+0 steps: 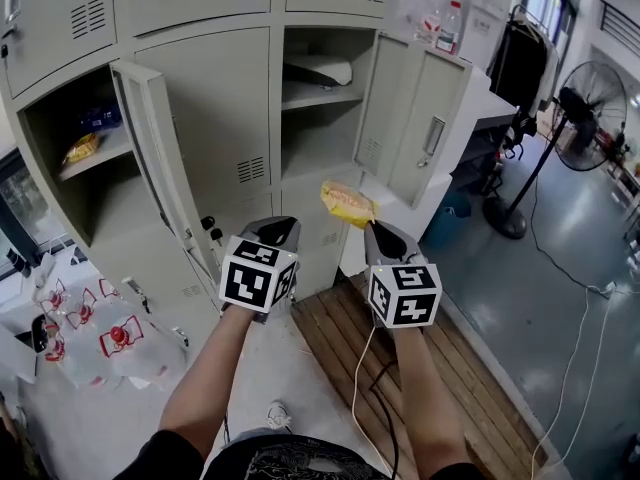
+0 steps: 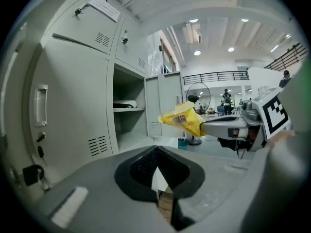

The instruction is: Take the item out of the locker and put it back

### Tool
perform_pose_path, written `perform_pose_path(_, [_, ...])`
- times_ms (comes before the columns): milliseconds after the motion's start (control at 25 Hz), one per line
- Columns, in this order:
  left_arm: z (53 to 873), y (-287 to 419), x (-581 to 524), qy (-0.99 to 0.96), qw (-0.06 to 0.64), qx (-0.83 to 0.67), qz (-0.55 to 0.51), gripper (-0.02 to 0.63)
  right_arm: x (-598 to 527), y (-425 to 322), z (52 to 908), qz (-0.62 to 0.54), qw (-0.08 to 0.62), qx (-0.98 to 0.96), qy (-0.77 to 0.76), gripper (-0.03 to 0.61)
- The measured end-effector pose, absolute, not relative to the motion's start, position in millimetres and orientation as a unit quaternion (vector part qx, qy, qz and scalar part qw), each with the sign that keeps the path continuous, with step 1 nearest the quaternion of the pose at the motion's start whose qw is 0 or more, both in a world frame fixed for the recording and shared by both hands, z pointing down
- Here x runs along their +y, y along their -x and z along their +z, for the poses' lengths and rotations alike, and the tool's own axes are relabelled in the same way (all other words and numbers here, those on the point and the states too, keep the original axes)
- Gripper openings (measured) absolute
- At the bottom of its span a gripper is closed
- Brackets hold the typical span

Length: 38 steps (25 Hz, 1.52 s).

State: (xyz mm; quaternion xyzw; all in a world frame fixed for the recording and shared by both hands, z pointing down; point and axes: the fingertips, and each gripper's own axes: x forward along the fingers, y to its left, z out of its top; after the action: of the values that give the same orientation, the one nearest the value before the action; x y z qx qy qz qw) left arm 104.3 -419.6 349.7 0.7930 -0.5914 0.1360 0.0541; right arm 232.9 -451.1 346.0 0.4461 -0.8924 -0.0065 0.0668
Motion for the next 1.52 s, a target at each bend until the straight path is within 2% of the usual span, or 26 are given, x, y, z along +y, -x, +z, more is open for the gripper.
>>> perform_pose_path(840, [337,-72,-482,-0.807,0.033,-0.576,0.124,0.0,-516,-192,347,-0.007,0.081,-0.872,-0.482,0.026])
perform_pose_path(1520, [352,-38,-544,-0.734,0.055,-0.663,0.135,0.0,-624,-152,371,-0.017,0.102,-0.917,-0.386,0.026])
